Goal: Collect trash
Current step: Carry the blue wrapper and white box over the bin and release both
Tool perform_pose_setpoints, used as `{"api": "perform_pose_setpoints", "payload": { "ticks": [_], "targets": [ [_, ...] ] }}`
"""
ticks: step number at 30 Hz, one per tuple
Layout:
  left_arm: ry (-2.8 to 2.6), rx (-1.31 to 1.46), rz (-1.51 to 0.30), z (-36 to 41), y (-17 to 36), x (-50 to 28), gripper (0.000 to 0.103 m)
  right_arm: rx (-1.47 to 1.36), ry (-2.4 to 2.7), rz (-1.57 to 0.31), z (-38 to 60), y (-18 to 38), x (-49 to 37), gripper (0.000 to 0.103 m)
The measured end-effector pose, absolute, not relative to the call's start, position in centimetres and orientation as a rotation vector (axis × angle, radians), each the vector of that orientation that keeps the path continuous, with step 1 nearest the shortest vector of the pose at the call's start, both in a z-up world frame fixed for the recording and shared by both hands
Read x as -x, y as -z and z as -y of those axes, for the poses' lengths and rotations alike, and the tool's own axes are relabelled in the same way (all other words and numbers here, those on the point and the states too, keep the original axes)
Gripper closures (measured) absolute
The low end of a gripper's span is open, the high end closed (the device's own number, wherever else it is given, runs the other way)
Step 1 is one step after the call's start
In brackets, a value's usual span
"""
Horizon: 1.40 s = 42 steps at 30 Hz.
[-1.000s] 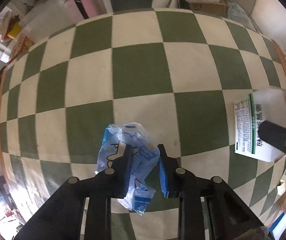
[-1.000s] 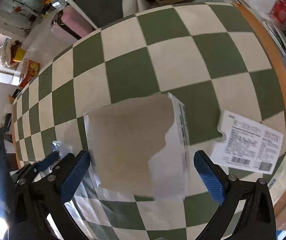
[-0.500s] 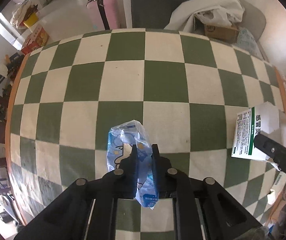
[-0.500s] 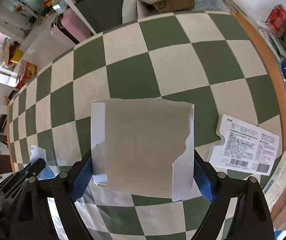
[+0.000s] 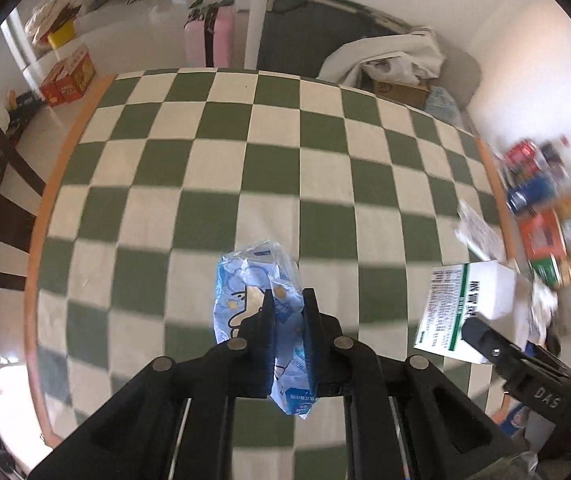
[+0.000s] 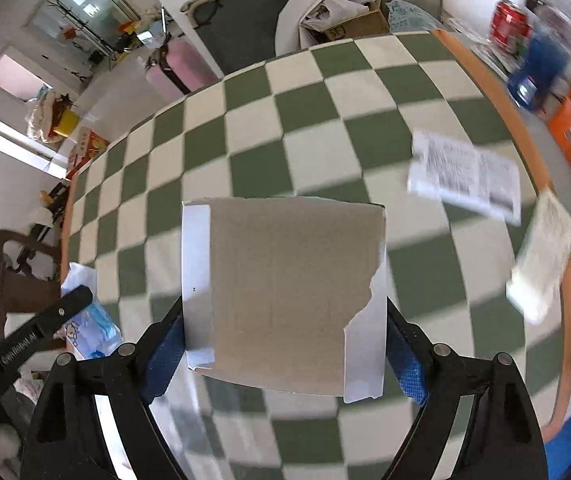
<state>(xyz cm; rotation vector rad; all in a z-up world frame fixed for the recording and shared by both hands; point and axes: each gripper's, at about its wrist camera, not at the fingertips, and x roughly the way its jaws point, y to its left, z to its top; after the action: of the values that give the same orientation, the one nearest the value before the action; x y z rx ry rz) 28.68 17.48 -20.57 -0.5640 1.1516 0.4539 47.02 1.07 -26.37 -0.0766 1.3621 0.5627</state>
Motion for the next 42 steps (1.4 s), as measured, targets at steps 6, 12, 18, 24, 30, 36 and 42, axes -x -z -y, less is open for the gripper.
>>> {"api": "perform_pose_setpoints", "payload": {
  "ticks": [6, 12, 18, 24, 30, 36, 42],
  "targets": [
    [-0.392, 0.53, -1.11, -13.3, 19.1, -18.2, 0.094, 0.048, -0.56, -1.335, 3.1, 24.8, -34.6, 0.014],
    [-0.348, 0.573, -1.181, -10.2, 21.0, -8.8, 0.094, 0.002, -0.526, -1.374, 7.7, 24.8, -21.6, 0.014],
    [-0.33, 0.651, -1.281, -7.1, 26.0, -1.0, 0.094, 0.028, -0.535, -1.449, 11.5, 27.2, -11.8, 0.014],
    [-0.33, 0.792, -1.381, -5.4, 34.5, 2.3, 0.094, 0.035, -0.52, -1.554, 14.1, 34.2, -7.0, 0.014],
    [-0.339, 0.944, -1.434, -5.4, 46.2, 2.0, 0.092, -0.003, -0.515, -1.652, 15.2, 45.7, -6.1, 0.013],
    [-0.306, 0.973, -1.512, -5.6, 60.4, -0.1, 0.09, -0.025, -0.518, -1.703, 14.6, 59.7, -6.9, 0.013],
    [-0.35, 0.9, -1.527, -7.4, 67.6, -0.6, 0.028, 0.017, -0.589, -1.741, 12.2, 70.9, -7.9, 0.012]
  ]
}}
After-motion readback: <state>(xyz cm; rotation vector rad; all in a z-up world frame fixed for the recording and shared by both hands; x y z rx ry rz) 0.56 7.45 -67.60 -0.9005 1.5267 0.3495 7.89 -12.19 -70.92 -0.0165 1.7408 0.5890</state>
